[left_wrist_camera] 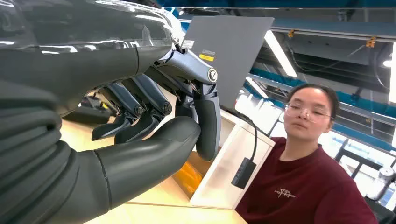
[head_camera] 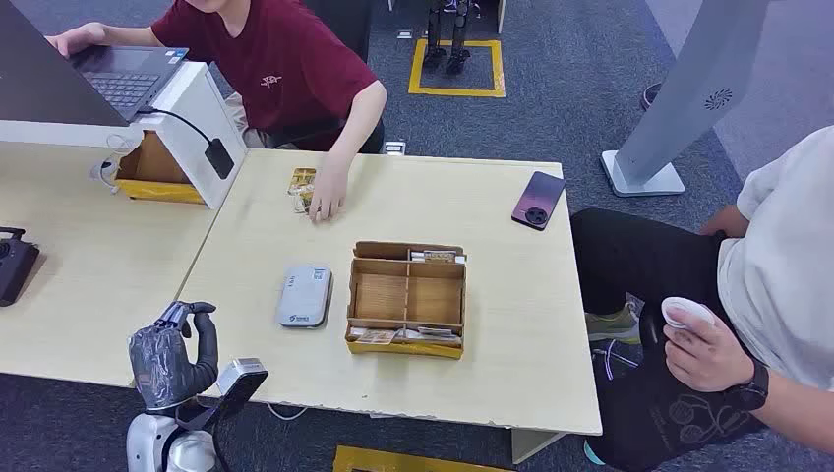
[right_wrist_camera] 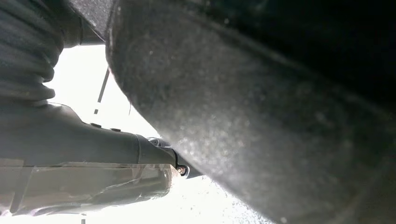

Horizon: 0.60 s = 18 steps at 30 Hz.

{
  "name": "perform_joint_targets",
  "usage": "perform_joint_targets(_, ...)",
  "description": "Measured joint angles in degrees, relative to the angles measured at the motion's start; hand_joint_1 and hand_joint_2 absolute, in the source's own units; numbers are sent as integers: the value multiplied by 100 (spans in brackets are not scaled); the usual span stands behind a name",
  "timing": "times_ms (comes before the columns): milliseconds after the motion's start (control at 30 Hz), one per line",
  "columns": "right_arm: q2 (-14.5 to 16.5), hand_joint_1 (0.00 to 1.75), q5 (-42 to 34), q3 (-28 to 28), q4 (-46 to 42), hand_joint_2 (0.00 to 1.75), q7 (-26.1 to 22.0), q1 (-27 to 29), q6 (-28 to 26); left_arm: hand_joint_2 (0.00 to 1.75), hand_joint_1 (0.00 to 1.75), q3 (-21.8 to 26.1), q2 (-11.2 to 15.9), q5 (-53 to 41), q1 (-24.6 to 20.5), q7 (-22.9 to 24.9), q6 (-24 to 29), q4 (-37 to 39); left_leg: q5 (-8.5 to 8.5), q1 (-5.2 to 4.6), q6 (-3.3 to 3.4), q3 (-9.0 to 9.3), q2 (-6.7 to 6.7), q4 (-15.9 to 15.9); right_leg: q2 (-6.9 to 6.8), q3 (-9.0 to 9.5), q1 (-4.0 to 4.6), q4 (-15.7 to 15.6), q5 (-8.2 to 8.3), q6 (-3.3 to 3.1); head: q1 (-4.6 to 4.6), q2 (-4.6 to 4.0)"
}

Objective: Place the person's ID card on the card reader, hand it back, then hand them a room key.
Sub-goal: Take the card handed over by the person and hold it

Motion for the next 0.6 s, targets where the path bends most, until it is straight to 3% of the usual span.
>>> perform_joint_targets(133,0,0,30,-14,0,175,-7,-2,13,175,175,-3,2,13,15,0,3,-77,0,0,0,0,0,0,0,0,0,0,0,0,0,0)
perform_joint_targets(267,0,0,72,-28,0,175,-14,-6,20,175,0,-16,3,-17,53,3,3,-166,0,0,0,0,0,0,0,0,0,0,0,0,0,0)
perform_joint_targets(600,12,0,185,-134,0,175,-18,-16,11,175,0,-22,-28,143,54,3,3,-231,0,0,0,1,0,0,0,0,0,0,0,0,0,0)
